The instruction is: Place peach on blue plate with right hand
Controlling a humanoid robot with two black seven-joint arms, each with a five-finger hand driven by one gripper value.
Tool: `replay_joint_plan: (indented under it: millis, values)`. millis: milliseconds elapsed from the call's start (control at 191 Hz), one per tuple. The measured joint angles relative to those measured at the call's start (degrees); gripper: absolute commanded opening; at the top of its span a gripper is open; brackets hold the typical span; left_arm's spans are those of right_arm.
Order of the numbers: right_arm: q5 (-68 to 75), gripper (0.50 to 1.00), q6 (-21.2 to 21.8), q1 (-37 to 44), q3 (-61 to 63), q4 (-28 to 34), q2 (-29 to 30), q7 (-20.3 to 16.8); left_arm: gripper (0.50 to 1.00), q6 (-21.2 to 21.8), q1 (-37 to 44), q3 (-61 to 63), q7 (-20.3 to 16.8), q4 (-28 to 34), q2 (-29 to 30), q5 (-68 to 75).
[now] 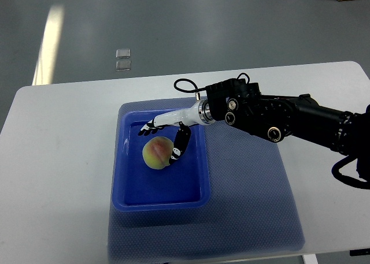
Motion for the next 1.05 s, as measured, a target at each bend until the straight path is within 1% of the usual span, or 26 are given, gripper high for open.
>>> replay_joint_plan:
  millis: [131,272,361,408,465,549,690,816,879,1051]
  values:
    - [1.3,0.93,0.8,4.1,4.6,2.1,-2.8,0.0,1.0,0.0,0.0,0.0,0.0,0.0,0.0,0.0]
    - [5.7,0.93,1.2,5.1,12.7,4.2,-9.6,0.0,1.0,0.0,0.0,0.0,0.0,0.0,0.0,0.0]
    - [9.9,0.928,0.7,3.0,19.1,4.8,-13.2,0.3,1.0,0.0,0.0,0.0,0.0,-0.1,0.0,0.0]
    - [14.0,0.93,0.4,-0.6,25.5,4.9,-15.2,0.5,1.0,0.0,0.0,0.0,0.0,-0.1,0.0,0.0]
    - [18.8,0.928,0.2,-4.7,32.8,4.9,-16.1,0.6,1.0,0.0,0.0,0.0,0.0,-0.2,0.0,0.0]
    - [26.3,0.93,-0.1,-11.2,43.3,4.9,-16.4,0.7,1.0,0.0,0.0,0.0,0.0,-0.4,0.0,0.1]
    - [38.5,0.93,-0.2,-20.7,53.7,4.1,-15.8,0.7,1.0,0.0,0.0,0.1,0.0,-0.5,0.0,0.1]
    - [48.7,0.93,-0.2,-26.4,56.1,3.1,-13.8,0.7,1.0,0.0,0.0,0.1,0.0,-0.7,0.0,0.2]
    - [53.6,0.93,-0.3,-28.7,56.4,1.6,-12.0,0.7,1.0,0.0,0.0,0.1,0.0,-0.7,0.0,0.3]
    - [59.9,0.93,-0.9,-30.9,56.7,-3.5,-8.4,0.8,1.0,0.0,0.0,0.1,0.0,-0.8,0.0,0.3]
